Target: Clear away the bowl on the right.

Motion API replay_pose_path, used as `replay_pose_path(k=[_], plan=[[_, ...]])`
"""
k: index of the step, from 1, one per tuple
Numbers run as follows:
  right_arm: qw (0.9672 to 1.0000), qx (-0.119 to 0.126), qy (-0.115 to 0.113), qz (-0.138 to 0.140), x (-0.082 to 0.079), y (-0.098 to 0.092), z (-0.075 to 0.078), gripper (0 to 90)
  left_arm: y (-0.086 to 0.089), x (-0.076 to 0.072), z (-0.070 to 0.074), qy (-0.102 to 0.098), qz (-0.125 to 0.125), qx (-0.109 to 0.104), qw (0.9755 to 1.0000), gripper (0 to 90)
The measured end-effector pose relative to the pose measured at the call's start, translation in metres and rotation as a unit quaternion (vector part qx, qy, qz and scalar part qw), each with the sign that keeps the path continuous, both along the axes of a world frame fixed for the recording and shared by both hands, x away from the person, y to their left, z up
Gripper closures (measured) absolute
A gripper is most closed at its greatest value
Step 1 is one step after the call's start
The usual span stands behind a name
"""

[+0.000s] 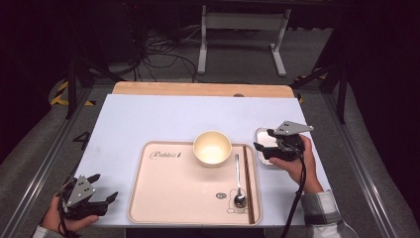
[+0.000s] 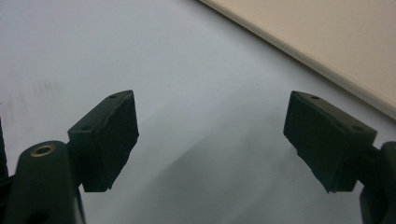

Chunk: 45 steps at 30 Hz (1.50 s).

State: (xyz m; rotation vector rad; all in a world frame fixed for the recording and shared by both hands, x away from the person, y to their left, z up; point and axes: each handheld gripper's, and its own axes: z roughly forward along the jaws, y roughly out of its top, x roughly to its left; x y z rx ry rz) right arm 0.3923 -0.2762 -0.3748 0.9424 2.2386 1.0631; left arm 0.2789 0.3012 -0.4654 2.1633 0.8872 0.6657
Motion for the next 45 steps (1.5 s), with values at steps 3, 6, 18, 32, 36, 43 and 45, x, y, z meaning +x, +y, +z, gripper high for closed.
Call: replay_pose_path(k=[3,6,18,32,36,43,45], plan=[[0.9999,0.000,0.000,-0.010,-0.001,-0.007,0.000,31.0,0.000,0.000,0.000,0.000,0.000,0.000,1.0000,18.7],[0.9998,0.000,0.001,-0.022,-0.001,-0.015,-0.001,31.0,0.000,0.000,0.000,0.000,0.002,-0.002,1.0000,18.6],[0.9976,0.008,0.013,-0.068,0.002,-0.050,-0.009,30.7,0.000,0.000,0.000,0.000,-0.001,0.000,1.0000,18.6],[0.9893,0.030,0.050,-0.133,0.009,-0.095,-0.026,32.1,-0.001,0.000,-0.001,0.004,-0.002,0.001,1.0000,18.6],[0.9850,0.043,0.072,-0.151,0.013,-0.108,-0.034,35.0,-0.001,0.001,-0.001,0.005,-0.002,0.002,1.0000,18.6],[0.9772,0.055,0.102,-0.178,0.018,-0.127,-0.048,40.3,-0.001,0.001,-0.001,0.005,-0.003,0.004,1.0000,18.6],[0.9747,0.062,0.111,-0.184,0.018,-0.132,-0.052,43.3,-0.002,0.001,-0.001,0.004,-0.002,0.005,1.0000,18.6]])
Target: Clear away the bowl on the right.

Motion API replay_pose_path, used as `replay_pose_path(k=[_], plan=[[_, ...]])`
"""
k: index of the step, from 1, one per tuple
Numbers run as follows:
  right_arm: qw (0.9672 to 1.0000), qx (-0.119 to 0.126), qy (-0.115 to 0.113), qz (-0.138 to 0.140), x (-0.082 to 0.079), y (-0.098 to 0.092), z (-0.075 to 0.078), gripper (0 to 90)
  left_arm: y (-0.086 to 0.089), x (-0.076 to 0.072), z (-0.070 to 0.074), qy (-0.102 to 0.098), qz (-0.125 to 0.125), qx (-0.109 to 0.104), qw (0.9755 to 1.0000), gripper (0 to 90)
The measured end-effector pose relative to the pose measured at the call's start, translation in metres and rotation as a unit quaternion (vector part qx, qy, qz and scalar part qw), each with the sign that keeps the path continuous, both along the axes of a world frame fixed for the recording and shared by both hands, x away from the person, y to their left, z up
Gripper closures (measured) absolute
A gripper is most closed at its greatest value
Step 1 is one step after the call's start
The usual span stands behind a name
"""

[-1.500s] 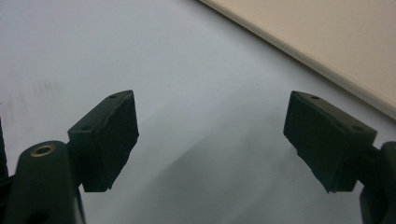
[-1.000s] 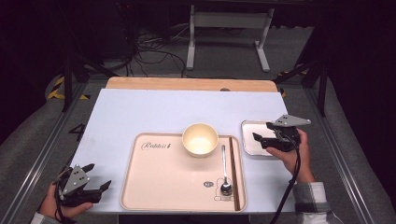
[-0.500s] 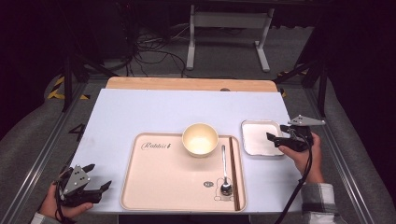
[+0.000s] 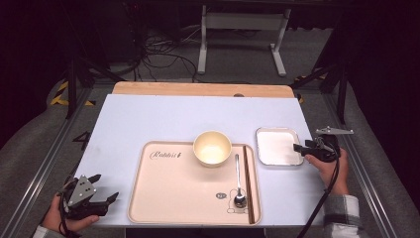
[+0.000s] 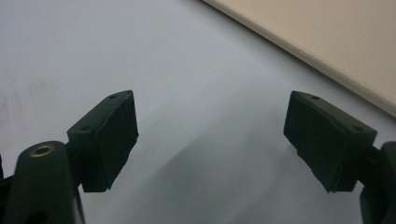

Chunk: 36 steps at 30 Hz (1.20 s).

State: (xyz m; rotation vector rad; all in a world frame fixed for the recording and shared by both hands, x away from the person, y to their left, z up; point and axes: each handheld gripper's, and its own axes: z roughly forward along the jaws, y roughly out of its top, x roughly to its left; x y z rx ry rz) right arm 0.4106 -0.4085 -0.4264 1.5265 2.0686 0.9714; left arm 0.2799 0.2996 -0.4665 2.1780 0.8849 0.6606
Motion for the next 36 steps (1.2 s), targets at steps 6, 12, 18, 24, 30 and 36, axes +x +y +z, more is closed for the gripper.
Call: replay_pose_path(k=[6,12,18,24,30,36], plan=[[0.9997,0.020,0.014,-0.005,0.001,-0.009,-0.007,53.5,0.000,0.000,0.000,0.002,0.001,0.001,1.0000,18.6],[0.9987,0.039,0.032,0.000,0.003,-0.011,-0.013,65.6,-0.001,0.000,-0.001,0.005,0.001,0.000,1.0000,18.5],[0.9975,0.054,0.045,-0.001,0.005,-0.011,-0.018,74.8,-0.001,0.001,-0.001,0.006,-0.002,0.004,1.0000,18.4],[0.9965,0.068,0.047,-0.016,0.006,-0.012,-0.020,78.9,-0.002,0.002,-0.002,0.009,-0.003,0.006,0.9999,18.5],[0.9949,0.083,0.050,-0.027,0.008,-0.012,-0.021,83.5,-0.003,0.002,-0.002,0.008,-0.004,0.006,0.9999,18.5],[0.9931,0.099,0.055,-0.028,0.011,-0.007,-0.021,88.5,-0.002,0.001,-0.001,0.008,-0.003,0.006,0.9999,18.4]])
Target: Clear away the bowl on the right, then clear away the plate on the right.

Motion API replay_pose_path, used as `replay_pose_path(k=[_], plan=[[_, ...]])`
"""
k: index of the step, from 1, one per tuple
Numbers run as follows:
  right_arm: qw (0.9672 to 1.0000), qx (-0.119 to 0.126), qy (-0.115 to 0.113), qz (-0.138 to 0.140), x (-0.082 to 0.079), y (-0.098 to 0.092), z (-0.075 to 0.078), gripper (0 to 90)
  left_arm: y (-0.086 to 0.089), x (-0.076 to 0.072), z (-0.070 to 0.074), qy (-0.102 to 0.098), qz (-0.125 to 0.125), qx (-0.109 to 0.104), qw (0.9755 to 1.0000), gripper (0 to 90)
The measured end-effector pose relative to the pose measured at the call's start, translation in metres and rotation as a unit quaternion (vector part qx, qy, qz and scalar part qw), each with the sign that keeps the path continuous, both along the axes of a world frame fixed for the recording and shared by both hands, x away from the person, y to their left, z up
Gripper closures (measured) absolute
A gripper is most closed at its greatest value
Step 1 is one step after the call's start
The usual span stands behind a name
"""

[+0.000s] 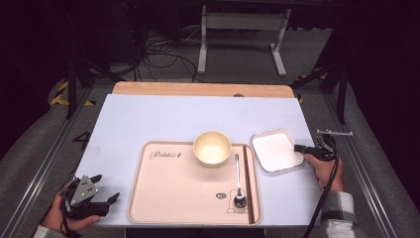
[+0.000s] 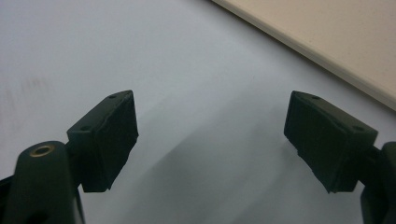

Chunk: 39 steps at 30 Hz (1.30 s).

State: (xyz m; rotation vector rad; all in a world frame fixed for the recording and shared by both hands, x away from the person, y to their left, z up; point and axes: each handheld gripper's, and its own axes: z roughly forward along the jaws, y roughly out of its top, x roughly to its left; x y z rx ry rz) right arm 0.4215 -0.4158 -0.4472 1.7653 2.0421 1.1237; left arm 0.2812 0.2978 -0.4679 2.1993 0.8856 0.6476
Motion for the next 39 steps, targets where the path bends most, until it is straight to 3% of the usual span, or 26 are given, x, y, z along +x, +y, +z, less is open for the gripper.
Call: replay_pose_path(k=[6,11,16,23,39], plan=[[1.0000,0.003,-0.005,-0.008,-0.002,-0.002,0.001,89.0,0.000,0.000,0.000,0.000,0.000,-0.001,1.0000,18.4],[0.9990,0.009,-0.031,-0.030,-0.008,-0.011,0.006,89.0,0.000,0.002,0.000,0.000,0.001,-0.002,1.0000,18.4],[0.9953,0.014,-0.073,-0.062,-0.015,-0.020,0.014,89.1,0.002,0.002,0.001,-0.002,0.002,-0.010,0.9999,18.4],[0.9898,0.021,-0.117,-0.078,-0.023,-0.022,0.026,89.1,0.004,0.002,0.002,-0.008,0.005,-0.013,0.9999,18.4],[0.9855,0.038,-0.146,-0.078,-0.027,-0.022,0.031,89.1,0.003,0.002,0.002,-0.007,0.005,-0.015,0.9998,18.4]])
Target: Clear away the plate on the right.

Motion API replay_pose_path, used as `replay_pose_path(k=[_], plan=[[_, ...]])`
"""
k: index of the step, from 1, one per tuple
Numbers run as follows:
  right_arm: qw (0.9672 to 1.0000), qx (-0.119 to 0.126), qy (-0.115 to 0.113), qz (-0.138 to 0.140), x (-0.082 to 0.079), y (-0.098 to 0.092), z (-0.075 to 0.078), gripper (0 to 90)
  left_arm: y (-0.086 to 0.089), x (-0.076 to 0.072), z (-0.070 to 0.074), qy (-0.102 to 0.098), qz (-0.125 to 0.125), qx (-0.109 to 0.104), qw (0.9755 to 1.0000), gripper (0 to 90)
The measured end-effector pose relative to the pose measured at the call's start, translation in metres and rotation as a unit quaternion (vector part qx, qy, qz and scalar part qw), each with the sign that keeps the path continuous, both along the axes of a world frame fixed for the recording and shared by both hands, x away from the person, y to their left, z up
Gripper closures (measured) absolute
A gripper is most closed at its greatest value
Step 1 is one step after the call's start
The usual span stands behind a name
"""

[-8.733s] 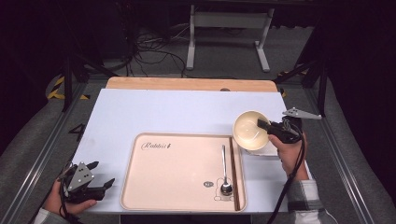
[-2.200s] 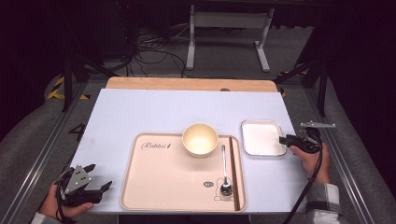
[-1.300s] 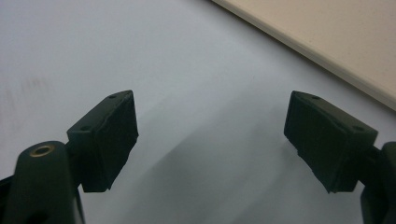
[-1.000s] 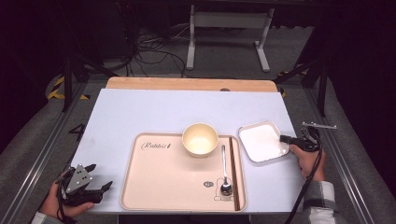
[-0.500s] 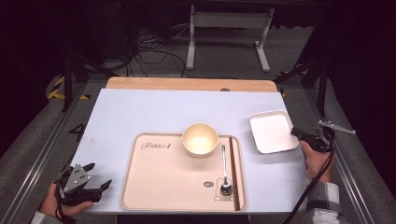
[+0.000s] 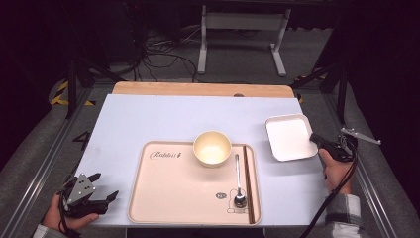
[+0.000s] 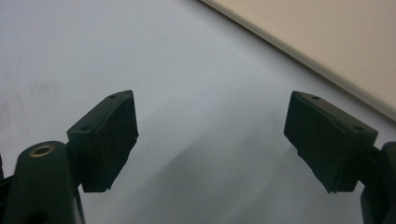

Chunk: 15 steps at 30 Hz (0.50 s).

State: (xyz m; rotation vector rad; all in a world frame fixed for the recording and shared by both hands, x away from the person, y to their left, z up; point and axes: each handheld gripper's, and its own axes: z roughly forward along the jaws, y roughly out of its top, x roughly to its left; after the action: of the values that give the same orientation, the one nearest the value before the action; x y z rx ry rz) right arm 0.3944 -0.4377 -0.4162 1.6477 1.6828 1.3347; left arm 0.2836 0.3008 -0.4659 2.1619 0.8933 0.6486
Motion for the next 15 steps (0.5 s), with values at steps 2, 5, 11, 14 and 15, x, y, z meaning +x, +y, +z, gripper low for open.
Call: replay_pose_path(k=[2,5,11,14,15], plan=[[1.0000,0.000,-0.003,0.001,-0.001,0.001,0.001,89.0,0.000,0.001,0.000,0.001,-0.002,0.000,1.0000,18.4],[0.9999,0.003,-0.013,0.005,-0.001,0.002,0.004,89.1,0.000,0.000,-0.001,0.001,0.002,0.000,1.0000,18.4],[0.9996,0.008,-0.026,0.005,-0.005,0.003,0.008,89.1,0.000,0.000,0.000,-0.001,0.002,0.002,1.0000,18.4],[0.9994,0.013,-0.032,0.007,-0.007,0.003,0.011,89.1,-0.001,-0.001,0.000,-0.002,0.002,0.003,1.0000,18.4],[0.9992,0.018,-0.035,0.010,-0.008,0.004,0.012,89.1,-0.001,-0.001,0.000,-0.003,0.001,0.004,1.0000,18.4]])
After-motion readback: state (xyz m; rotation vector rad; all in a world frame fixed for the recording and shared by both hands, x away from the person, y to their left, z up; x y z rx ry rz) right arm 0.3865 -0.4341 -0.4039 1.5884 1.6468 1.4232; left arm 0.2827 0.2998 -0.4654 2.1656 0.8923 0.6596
